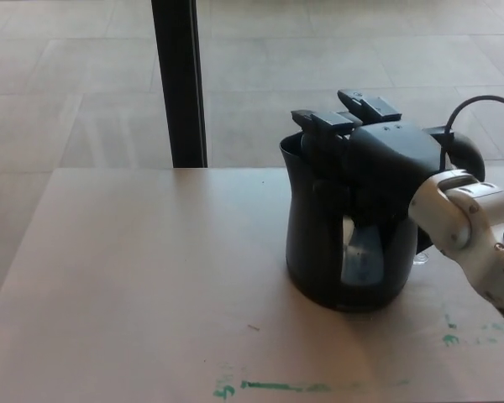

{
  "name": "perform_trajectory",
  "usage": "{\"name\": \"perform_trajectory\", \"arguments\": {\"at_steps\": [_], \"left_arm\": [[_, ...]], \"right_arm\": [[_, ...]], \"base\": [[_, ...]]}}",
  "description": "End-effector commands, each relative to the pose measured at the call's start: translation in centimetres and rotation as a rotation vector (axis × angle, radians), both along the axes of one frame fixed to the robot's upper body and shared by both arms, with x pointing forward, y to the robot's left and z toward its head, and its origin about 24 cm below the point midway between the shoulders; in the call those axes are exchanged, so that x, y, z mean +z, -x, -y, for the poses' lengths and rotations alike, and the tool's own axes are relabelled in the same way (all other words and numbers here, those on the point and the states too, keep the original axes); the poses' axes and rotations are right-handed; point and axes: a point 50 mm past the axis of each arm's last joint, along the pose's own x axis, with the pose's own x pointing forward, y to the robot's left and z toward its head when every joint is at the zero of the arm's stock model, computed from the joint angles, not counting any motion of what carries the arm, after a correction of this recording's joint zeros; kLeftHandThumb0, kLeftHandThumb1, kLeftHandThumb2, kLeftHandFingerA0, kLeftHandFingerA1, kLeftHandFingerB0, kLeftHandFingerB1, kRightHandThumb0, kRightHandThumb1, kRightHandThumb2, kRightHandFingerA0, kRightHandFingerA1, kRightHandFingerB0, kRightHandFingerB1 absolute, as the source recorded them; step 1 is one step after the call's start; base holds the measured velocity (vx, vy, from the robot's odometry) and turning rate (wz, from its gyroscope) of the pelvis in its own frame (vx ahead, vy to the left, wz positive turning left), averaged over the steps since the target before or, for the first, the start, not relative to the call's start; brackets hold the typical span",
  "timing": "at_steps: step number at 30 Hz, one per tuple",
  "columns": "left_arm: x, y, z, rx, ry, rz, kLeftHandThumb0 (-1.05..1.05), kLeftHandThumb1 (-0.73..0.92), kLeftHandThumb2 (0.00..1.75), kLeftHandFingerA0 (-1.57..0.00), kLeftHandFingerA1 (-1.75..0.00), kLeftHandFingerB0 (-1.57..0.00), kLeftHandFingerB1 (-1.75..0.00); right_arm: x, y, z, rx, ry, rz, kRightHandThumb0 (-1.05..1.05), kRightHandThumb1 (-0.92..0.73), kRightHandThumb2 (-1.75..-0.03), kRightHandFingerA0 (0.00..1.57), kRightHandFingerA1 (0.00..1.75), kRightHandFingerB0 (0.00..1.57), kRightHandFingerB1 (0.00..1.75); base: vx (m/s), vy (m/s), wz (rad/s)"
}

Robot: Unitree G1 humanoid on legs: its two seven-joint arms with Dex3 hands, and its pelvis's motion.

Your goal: The robot uses its right hand to push down on the lid of a kettle kept in the middle of the desk to close it

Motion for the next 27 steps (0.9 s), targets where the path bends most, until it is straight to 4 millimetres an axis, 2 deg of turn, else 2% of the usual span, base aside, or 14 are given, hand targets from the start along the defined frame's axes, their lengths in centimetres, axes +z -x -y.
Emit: {"name": "perform_trajectory", "arguments": {"at_steps": [1,6,7,11,16,17,18,20,21,22,23,24,25,27], "left_arm": [[-1.6,-5.5,-2.3,0.073,-0.029,-0.036,-0.94,0.92,0.76,-0.43,-0.44,-0.34,-0.40],[-1.9,-5.0,-2.4,0.069,-0.021,-0.046,-0.94,0.84,0.85,-0.37,-0.46,-0.28,-0.41],[-1.9,-5.0,-2.4,0.076,-0.022,-0.054,-0.88,0.92,0.75,-0.40,-0.43,-0.32,-0.38],[-2.1,-4.6,-2.7,0.108,-0.007,-0.055,-0.88,0.92,0.74,-0.41,-0.45,-0.33,-0.39],[-2.3,-4.5,-2.7,0.114,0.000,-0.052,-0.89,0.92,0.72,-0.42,-0.45,-0.34,-0.39],[-2.3,-4.5,-2.7,0.119,0.001,-0.051,-0.88,0.92,0.72,-0.42,-0.45,-0.34,-0.39],[-2.3,-4.5,-2.7,0.120,0.000,-0.050,-0.88,0.92,0.72,-0.42,-0.45,-0.34,-0.39],[-2.4,-4.4,-2.8,0.115,-0.010,-0.061,-0.89,0.92,0.75,-0.45,-0.46,-0.36,-0.40],[-2.4,-4.4,-2.8,0.103,-0.028,-0.072,-0.87,0.92,0.75,-0.46,-0.44,-0.36,-0.38],[-2.4,-4.4,-2.8,0.102,-0.033,-0.069,-0.88,0.92,0.75,-0.45,-0.44,-0.36,-0.38],[-2.4,-4.5,-2.8,0.125,-0.017,-0.060,-0.87,0.92,0.73,-0.45,-0.46,-0.37,-0.39],[-2.4,-4.5,-2.8,0.142,0.002,-0.049,-0.85,0.73,1.11,-0.38,-0.56,-0.32,-0.52],[-2.4,-4.6,-2.8,0.136,0.000,-0.052,-0.88,0.92,0.71,-0.44,-0.49,-0.36,-0.40],[-2.5,-4.6,-2.6,0.124,-0.001,-0.049,-0.89,0.92,0.72,-0.42,-0.49,-0.34,-0.40]], "right_arm": [[-10.7,2.8,2.2,-0.153,-0.017,-0.378,-1.05,-0.90,-1.28,0.00,0.13,0.00,0.10],[-9.9,2.5,2.4,-0.145,0.003,-0.367,-1.05,-0.91,-1.29,0.00,0.13,0.00,0.09],[-9.4,2.4,2.4,-0.132,0.012,-0.364,-1.05,-0.91,-1.29,0.00,0.13,0.00,0.09],[-8.2,2.3,2.2,-0.120,-0.050,-0.346,-1.05,-0.88,-1.26,0.00,0.11,0.00,0.08],[-3.8,1.7,2.2,-0.101,-0.268,-0.370,-1.01,-0.90,-1.27,0.00,0.14,0.00,0.11],[-3.0,1.6,2.3,-0.091,-0.307,-0.369,-0.97,-0.79,-1.06,0.00,0.00,0.00,0.00],[-2.8,1.6,2.3,-0.089,-0.319,-0.370,-0.97,-0.79,-1.06,0.00,0.00,0.00,0.00],[-1.2,1.5,2.5,-0.073,-0.375,-0.373,-0.95,-0.92,-0.85,0.00,0.00,0.00,0.00],[-0.2,1.5,2.7,-0.067,-0.406,-0.379,-1.01,-0.89,-1.30,0.00,0.17,0.00,0.14],[1.0,1.4,2.9,-0.061,-0.436,-0.383,-0.93,-0.92,-0.93,0.00,0.00,0.00,0.00],[2.2,1.5,3.2,-0.069,-0.461,-0.381,-1.05,-0.92,-1.31,0.00,0.09,0.00,0.04],[3.4,1.7,3.4,-0.069,-0.508,-0.370,-0.97,-0.86,-1.27,0.00,0.15,0.00,0.10],[4.5,1.8,3.8,-0.044,-0.558,-0.370,-0.98,-0.88,-1.26,0.00,0.16,0.00,0.11],[6.7,2.3,4.9,0.000,-0.627,-0.318,-0.92,-0.90,-1.25,0.00,0.22,0.00,0.17]], "base": [[0.00,0.000,0.00],[0.00,0.000,0.00],[0.00,0.000,0.00],[0.00,0.000,0.00],[0.00,0.000,0.00],[0.00,0.000,0.00],[0.00,0.000,0.00],[0.00,0.000,0.00],[0.00,0.000,0.00],[0.00,0.000,0.00],[0.00,0.000,0.00],[0.00,0.000,0.00],[0.00,0.000,0.00],[0.00,0.000,0.00]]}}
